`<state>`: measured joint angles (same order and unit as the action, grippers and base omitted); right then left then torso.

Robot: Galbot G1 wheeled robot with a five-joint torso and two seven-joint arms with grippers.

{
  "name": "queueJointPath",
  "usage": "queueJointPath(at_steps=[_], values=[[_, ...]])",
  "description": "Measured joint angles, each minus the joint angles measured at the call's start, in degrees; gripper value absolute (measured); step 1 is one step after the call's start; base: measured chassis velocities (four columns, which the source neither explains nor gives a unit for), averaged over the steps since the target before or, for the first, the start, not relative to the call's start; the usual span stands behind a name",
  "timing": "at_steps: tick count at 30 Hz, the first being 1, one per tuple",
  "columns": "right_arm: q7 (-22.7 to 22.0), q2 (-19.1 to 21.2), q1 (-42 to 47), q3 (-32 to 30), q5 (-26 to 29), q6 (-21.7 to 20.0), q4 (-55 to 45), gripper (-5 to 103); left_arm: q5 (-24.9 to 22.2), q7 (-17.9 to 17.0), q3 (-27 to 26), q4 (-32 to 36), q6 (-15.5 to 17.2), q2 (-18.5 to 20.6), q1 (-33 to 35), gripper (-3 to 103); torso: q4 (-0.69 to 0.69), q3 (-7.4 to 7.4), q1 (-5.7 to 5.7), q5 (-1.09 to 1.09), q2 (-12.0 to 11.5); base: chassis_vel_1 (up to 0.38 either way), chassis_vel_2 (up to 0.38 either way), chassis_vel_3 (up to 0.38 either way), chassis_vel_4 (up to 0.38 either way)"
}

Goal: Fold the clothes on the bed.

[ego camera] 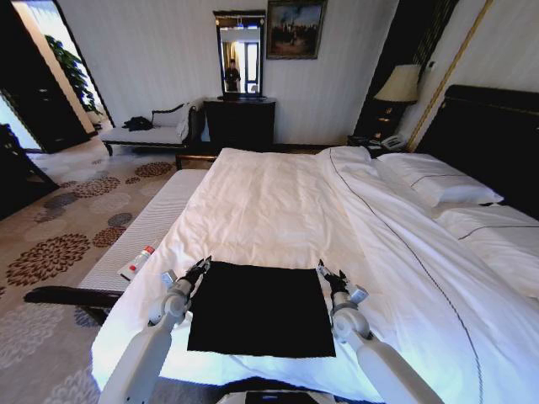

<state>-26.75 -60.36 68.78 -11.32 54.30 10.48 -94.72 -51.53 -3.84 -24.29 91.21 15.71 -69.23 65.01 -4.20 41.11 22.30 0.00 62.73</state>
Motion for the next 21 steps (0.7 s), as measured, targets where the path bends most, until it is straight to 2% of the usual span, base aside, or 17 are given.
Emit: queueJointPath(at_steps=[2, 4, 8, 10, 12, 14, 16, 17, 19, 20, 21], values=[[-0.07, 0.08, 0.2, 0.0, -0.24, 0.01, -0.08, 100, 0.35, 0.03, 0.18, -0.51, 0.0, -0.16, 0.02, 70, 0.0, 0.0, 0.0, 0.01, 0.0, 0.0, 0.0, 0.0, 0.0], [-0.11, 0.14, 0.29, -0.01, -0.29, 0.01, -0.13, 100, 0.49, 0.04, 0.28, -0.85, 0.0, -0.28, -0.04, 70, 0.0, 0.0, 0.0, 0.0, 0.0, 0.0, 0.0, 0.0, 0.0], [-0.24, 0.3, 0.55, -0.13, -0.47, 0.02, -0.23, 100, 1.54, 0.16, 0.76, -1.91, -0.07, -1.06, -0.54, 92, 0.0, 0.0, 0.0, 0.0, 0.0, 0.0, 0.0, 0.0, 0.0], [-0.27, 0.3, 0.61, -0.14, -0.49, 0.02, -0.23, 100, 1.71, 0.21, 0.84, -2.01, -0.1, -1.32, -0.65, 92, 0.0, 0.0, 0.0, 0.0, 0.0, 0.0, 0.0, 0.0, 0.0], [-0.31, 0.3, 0.7, -0.14, -0.57, 0.02, -0.23, 100, 2.12, 0.27, 1.04, -2.37, -0.22, -1.85, -0.95, 97, 0.0, 0.0, 0.0, 0.0, 0.0, 0.0, 0.0, 0.0, 0.0], [-0.33, 0.28, 0.75, -0.14, -0.62, 0.02, -0.23, 100, 2.34, 0.27, 1.16, -2.53, -0.26, -2.05, -1.05, 93, 0.0, 0.0, 0.0, 0.0, 0.0, 0.0, 0.0, 0.0, 0.0], [-0.36, 0.22, 0.77, -0.13, -0.72, 0.02, -0.16, 100, 2.63, 0.25, 1.28, -2.69, -0.27, -2.54, -1.17, 83, 0.0, 0.0, 0.0, 0.0, 0.0, 0.0, 0.0, 0.0, 0.0], [-0.36, 0.19, 0.76, -0.11, -0.75, 0.02, -0.05, 100, 2.66, 0.23, 1.28, -2.72, -0.27, -2.78, -1.22, 83, 0.0, 0.0, 0.0, 0.0, 0.0, 0.0, 0.0, 0.0, 0.0], [-0.42, 0.14, 0.6, -0.07, -0.78, 0.02, 0.22, 100, 2.72, 0.21, 1.31, -2.88, -0.27, -3.23, -1.35, 73, 0.0, 0.0, 0.0, 0.0, 0.0, 0.0, 0.0, 0.0, 0.0], [-0.42, 0.14, 0.6, -0.07, -0.78, 0.02, 0.22, 100, 2.72, 0.21, 1.31, -2.88, -0.27, -3.23, -1.35, 73, 0.0, 0.0, 0.0, 0.0, 0.0, 0.0, 0.0, 0.0, 0.0], [-0.46, 0.12, 0.55, -0.04, -0.79, 0.02, 0.24, 100, 2.75, 0.19, 1.33, -3.01, -0.26, -3.34, -1.43, 67, 0.0, 0.0, 0.0, 0.0, 0.0, 0.0, 0.0, 0.0, 0.0]])
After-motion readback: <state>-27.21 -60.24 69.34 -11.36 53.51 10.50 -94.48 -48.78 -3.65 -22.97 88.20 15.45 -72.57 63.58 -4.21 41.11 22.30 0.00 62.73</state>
